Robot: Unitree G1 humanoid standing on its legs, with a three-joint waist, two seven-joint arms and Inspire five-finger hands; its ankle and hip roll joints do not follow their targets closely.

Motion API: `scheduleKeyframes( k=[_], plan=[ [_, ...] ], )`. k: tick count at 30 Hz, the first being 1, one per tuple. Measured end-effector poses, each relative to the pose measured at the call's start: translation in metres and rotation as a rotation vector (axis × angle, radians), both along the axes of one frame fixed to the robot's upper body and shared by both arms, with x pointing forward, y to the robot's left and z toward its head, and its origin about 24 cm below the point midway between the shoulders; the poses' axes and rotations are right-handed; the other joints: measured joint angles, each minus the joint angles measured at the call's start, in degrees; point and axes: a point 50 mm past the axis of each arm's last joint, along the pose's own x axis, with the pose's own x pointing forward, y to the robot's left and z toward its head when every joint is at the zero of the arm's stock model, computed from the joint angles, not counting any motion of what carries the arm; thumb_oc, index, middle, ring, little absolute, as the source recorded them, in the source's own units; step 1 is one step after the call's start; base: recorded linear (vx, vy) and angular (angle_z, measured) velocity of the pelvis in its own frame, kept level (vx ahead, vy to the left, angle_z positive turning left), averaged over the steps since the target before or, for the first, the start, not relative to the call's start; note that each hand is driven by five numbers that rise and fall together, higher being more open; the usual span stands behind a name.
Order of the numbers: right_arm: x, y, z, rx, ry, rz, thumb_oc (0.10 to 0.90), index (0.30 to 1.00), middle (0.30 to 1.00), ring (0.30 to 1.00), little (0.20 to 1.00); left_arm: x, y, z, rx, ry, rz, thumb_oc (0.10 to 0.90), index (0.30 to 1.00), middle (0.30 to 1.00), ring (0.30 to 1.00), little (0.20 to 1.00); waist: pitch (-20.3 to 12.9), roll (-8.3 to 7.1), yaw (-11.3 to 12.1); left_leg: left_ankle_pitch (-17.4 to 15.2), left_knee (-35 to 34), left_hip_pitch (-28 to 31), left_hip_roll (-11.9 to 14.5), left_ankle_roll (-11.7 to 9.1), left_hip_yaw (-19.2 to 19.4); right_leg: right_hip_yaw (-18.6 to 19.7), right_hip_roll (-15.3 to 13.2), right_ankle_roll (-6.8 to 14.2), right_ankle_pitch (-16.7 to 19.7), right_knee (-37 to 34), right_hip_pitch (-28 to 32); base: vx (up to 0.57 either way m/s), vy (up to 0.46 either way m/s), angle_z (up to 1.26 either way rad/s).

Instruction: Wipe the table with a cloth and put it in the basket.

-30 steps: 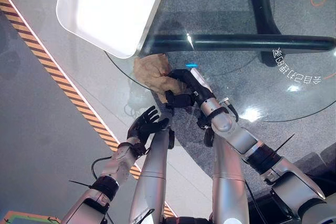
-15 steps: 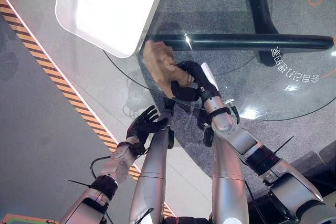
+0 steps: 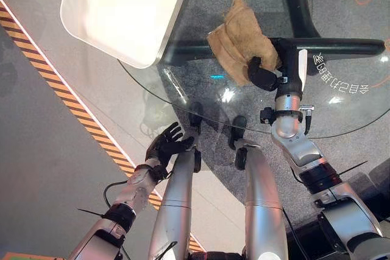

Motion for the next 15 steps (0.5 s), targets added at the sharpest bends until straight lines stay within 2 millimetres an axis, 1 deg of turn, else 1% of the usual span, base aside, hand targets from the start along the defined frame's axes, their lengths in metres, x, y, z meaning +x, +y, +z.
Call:
scheduleKeyframes(
  k=[4, 8, 11, 15],
  plan=[
    [0.001, -0.021, 0.004, 0.085, -0.025, -0.096, 0.1, 0.3, 0.3, 0.3, 0.2, 0.0, 0.0, 0.0, 0.001, -0.001, 0.001, 0.8, 0.9, 0.9, 0.9, 0.9, 0.01, -0.08, -0.3, 0.06, -0.08, 0.0, -0.12, 0.58, 0.72, 0.79, -0.03, 0.57, 0.3, -0.31, -0.03, 0.0, -0.019, -0.07],
    [-0.002, -0.043, 0.006, 0.098, -0.038, -0.191, 0.1, 0.3, 0.3, 0.3, 0.2, -0.001, 0.001, 0.0, 0.002, -0.003, 0.001, 0.8, 0.9, 0.9, 0.9, 0.9, 0.04, -0.13, -0.46, -0.11, -0.61, 0.0, -0.19, 0.73, 1.3, 1.0, -0.08, 1.01, 0.57, -0.98, -0.12, 0.0, -0.013, -0.04],
    [-0.004, -0.051, 0.004, 0.138, -0.048, -0.231, 0.1, 0.3, 0.3, 0.3, 0.2, -0.001, 0.003, 0.001, 0.006, -0.008, 0.0, 0.8, 0.9, 0.9, 0.9, 0.9, 0.11, -0.67, -0.55, -0.05, -1.16, 0.0, -0.19, 0.91, 1.6, 1.42, -0.1, 1.07, 0.61, -1.27, -0.43, -0.01, -0.033, -0.03],
    [-0.006, -0.056, 0.001, 0.186, -0.06, -0.262, 0.1, 0.3, 0.3, 0.3, 0.2, -0.001, 0.004, 0.002, 0.011, -0.012, -0.001, 0.8, 0.9, 0.9, 0.9, 0.9, 0.14, -0.88, -0.71, 0.13, -1.4, 0.03, -0.18, 1.17, 1.69, 1.73, -0.04, 1.11, 0.63, -1.64, -0.43, 0.0, 0.0, 0.0]
  ],
)
